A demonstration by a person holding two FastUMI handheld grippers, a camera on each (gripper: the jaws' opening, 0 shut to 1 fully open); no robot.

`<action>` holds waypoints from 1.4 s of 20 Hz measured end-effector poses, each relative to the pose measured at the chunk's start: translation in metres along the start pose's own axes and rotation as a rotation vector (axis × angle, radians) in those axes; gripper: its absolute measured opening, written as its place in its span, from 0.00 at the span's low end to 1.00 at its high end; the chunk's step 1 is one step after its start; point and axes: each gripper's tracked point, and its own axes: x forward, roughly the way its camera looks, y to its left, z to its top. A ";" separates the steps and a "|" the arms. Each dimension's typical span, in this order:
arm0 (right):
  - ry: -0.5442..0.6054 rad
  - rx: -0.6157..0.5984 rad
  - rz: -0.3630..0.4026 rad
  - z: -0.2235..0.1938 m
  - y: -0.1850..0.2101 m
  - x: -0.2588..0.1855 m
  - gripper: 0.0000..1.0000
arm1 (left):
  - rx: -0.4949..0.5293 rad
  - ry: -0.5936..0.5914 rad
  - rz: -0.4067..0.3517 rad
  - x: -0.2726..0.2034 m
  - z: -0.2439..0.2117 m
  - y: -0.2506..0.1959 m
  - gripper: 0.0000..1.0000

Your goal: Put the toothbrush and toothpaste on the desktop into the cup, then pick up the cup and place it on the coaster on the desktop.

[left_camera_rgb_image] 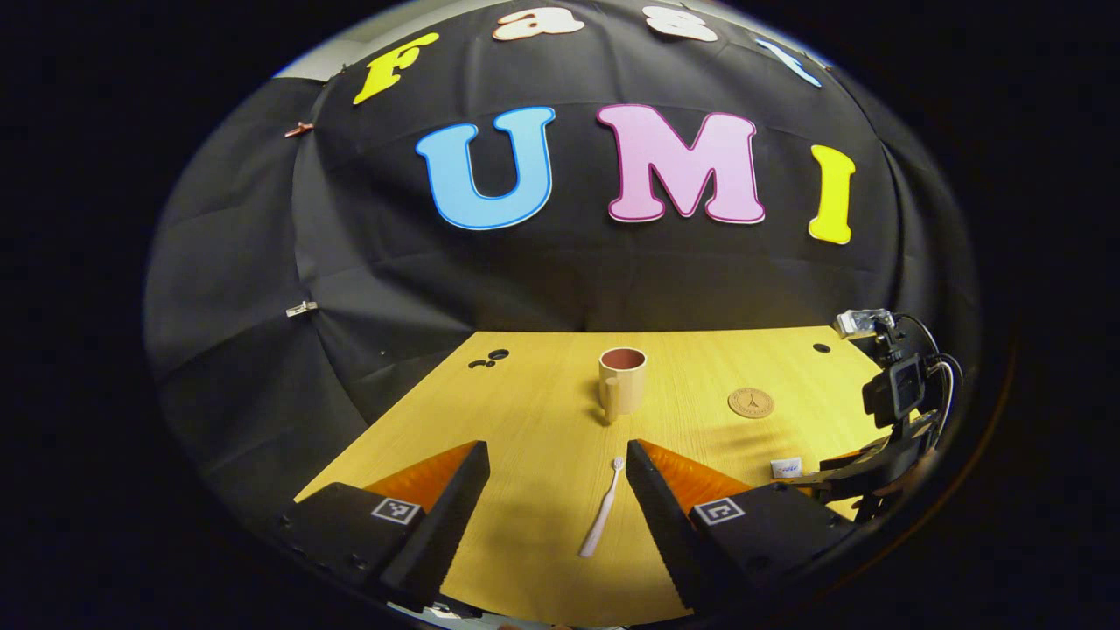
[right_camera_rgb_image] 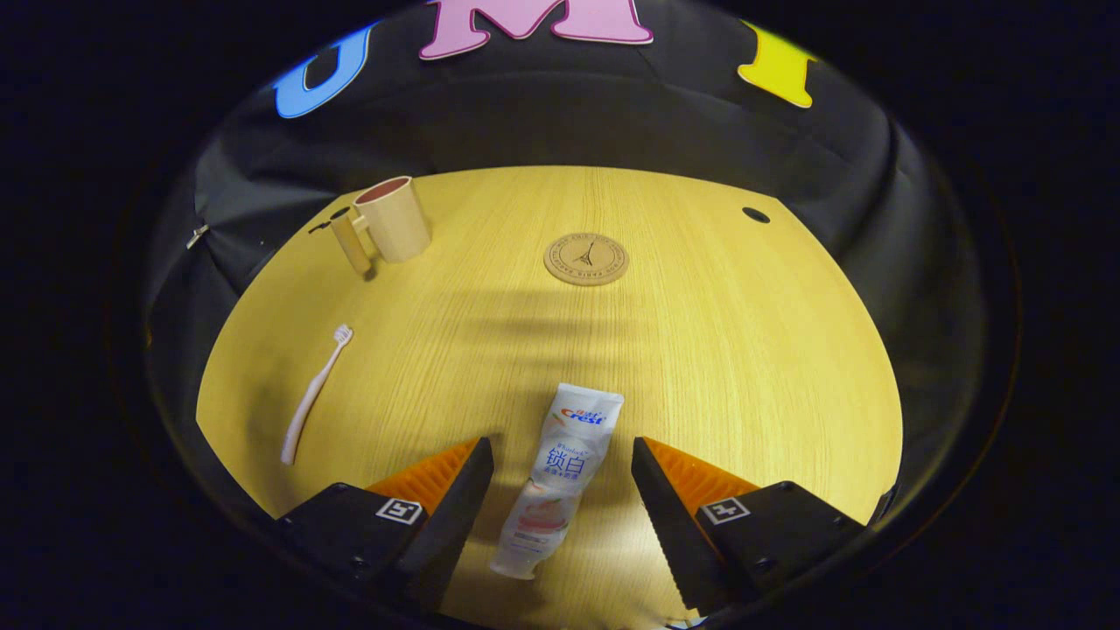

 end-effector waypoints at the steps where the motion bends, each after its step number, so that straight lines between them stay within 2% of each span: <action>1: 0.015 -0.006 -0.005 -0.003 -0.001 0.004 0.98 | 0.005 0.002 0.000 0.000 -0.001 -0.003 0.98; 5: 0.102 0.015 -0.001 -0.020 -0.003 0.014 0.98 | 0.006 0.021 0.013 -0.001 -0.003 -0.009 0.99; 6: 0.093 0.015 -0.009 -0.017 -0.006 0.014 0.98 | 0.006 0.028 0.019 0.000 -0.005 -0.011 0.99; 8: 0.098 0.009 -0.006 -0.017 -0.006 0.016 0.93 | 0.009 0.035 0.029 0.000 -0.004 -0.015 0.99; 12: 0.132 0.062 -0.036 -0.014 -0.006 0.021 0.72 | 0.012 0.038 0.054 -0.002 -0.001 -0.019 0.99; 14: 0.170 0.094 -0.059 -0.015 -0.007 0.021 0.48 | -0.011 0.036 0.051 -0.003 0.000 -0.021 0.99; 15: 0.176 0.090 -0.060 -0.013 -0.006 0.019 0.52 | -0.027 0.042 0.037 -0.003 -0.003 -0.024 0.99; 18: 0.183 0.084 -0.056 -0.014 -0.006 0.020 0.52 | -0.034 0.064 0.008 0.000 -0.009 -0.021 0.99; 19: 0.176 0.081 -0.059 -0.013 -0.005 0.019 0.55 | -0.036 0.061 0.003 0.000 -0.008 -0.017 0.99; 21: 0.179 0.084 -0.063 -0.014 -0.004 0.021 0.43 | -0.042 0.055 -0.003 0.000 -0.008 -0.007 0.99; 22: 0.184 0.090 -0.064 -0.012 -0.004 0.019 0.44 | -0.044 0.059 -0.002 0.000 -0.011 0.000 0.99; 23: 0.192 0.090 -0.065 -0.014 -0.003 0.020 0.39 | -0.047 0.065 -0.002 0.002 -0.014 0.006 0.99; 25: 0.199 0.081 -0.070 -0.013 -0.003 0.019 0.37 | -0.053 0.078 0.000 0.003 -0.023 0.019 0.99; 26: 0.189 0.091 -0.072 -0.010 -0.003 0.015 0.43 | -0.053 0.092 0.004 0.004 -0.029 0.026 0.99; 27: 0.194 0.107 -0.065 -0.011 -0.002 0.018 0.29 | -0.057 0.104 0.003 0.006 -0.035 0.033 0.99; 28: 0.197 0.115 -0.065 -0.010 -0.003 0.014 0.28 | -0.063 0.113 -0.001 0.008 -0.038 0.036 0.99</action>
